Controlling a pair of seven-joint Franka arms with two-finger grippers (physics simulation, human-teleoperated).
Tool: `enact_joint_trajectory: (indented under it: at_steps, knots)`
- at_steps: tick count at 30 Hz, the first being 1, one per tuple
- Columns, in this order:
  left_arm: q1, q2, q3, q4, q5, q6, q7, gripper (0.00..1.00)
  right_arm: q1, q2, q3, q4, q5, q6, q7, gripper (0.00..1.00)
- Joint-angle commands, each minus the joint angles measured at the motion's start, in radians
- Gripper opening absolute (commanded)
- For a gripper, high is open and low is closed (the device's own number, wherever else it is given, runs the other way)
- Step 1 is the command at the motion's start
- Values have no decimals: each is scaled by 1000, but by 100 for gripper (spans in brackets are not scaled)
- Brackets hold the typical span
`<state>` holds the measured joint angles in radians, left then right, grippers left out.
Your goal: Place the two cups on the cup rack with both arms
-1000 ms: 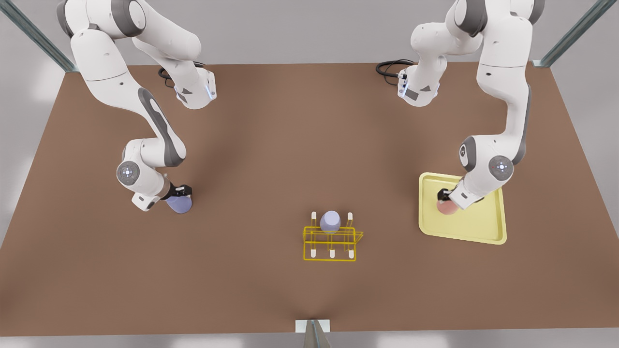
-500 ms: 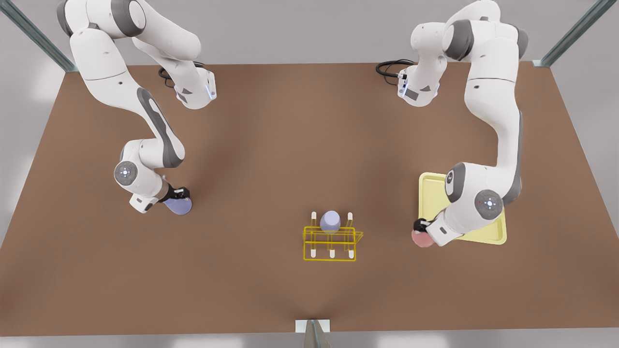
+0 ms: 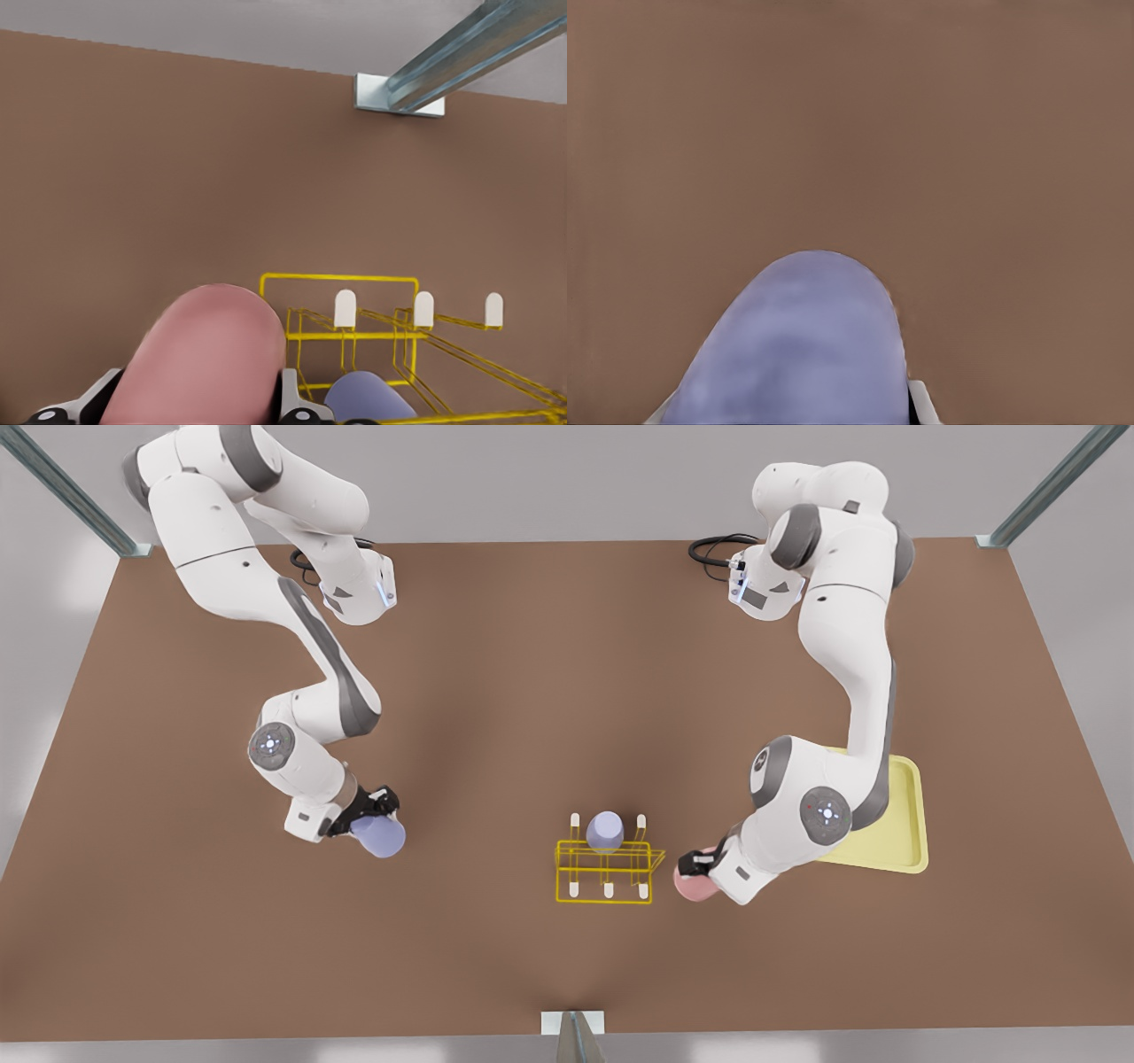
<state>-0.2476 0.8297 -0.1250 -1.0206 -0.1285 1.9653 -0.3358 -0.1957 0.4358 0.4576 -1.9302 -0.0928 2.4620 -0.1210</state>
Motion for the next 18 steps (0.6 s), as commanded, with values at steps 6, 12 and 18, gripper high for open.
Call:
enact_joint_trajectory:
  at_steps: [6,12,18]
  knots:
    - [-28,57,-35,34,-26,172,-448,83,74,60,56,137,7,2,-6,83]
    - [-44,72,-57,33,-26,222,-454,83,159,130,65,255,18,8,-2,83]
    - [-48,92,-56,28,-25,245,-451,100,217,233,70,404,18,8,-2,83]
